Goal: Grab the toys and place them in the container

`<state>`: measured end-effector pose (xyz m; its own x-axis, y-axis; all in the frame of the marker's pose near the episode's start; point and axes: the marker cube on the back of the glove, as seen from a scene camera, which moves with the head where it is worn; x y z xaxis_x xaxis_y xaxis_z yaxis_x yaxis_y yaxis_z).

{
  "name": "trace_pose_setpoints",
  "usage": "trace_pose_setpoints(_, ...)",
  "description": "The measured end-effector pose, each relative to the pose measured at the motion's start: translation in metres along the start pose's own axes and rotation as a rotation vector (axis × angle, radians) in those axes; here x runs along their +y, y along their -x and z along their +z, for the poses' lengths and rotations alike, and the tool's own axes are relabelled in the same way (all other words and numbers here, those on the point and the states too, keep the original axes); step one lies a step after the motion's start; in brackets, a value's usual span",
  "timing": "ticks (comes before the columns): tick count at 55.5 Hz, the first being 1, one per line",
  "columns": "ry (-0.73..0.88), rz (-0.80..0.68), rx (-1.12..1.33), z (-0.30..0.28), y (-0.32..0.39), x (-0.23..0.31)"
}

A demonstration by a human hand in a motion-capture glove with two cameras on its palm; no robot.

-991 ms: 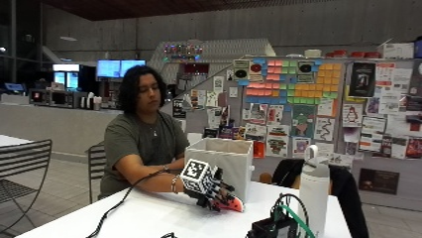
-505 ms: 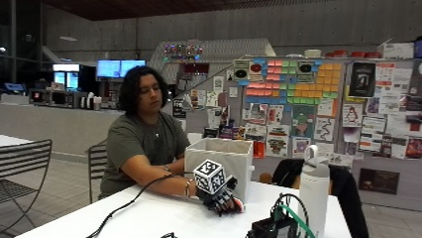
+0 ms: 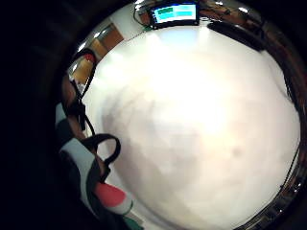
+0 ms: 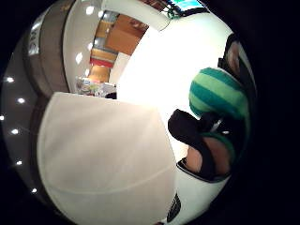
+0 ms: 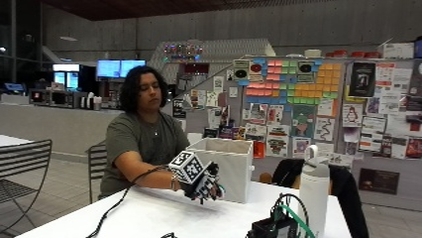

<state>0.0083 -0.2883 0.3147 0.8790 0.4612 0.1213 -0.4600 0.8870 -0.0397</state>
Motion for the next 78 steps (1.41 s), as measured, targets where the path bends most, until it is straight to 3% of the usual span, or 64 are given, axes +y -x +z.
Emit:
trace_pose_setpoints(17, -0.115, -0.102, -0.224, -0.145, 0.059, 0.05)
trace_pose_setpoints(34, -0.173, -0.4, -0.333, -0.249, 0.191, 0.116)
trace_pose_setpoints(53, 0.019, -0.549, -0.359, -0.215, 0.272, 0.122)
trace_pose_setpoints(58, 0.065, -0.567, -0.32, -0.19, 0.274, 0.119)
trace_pose_setpoints(69, 0.357, -0.512, -0.117, -0.143, 0.255, 0.113)
trace_pose_setpoints(78, 0.386, -0.49, -0.123, -0.141, 0.234, 0.11)
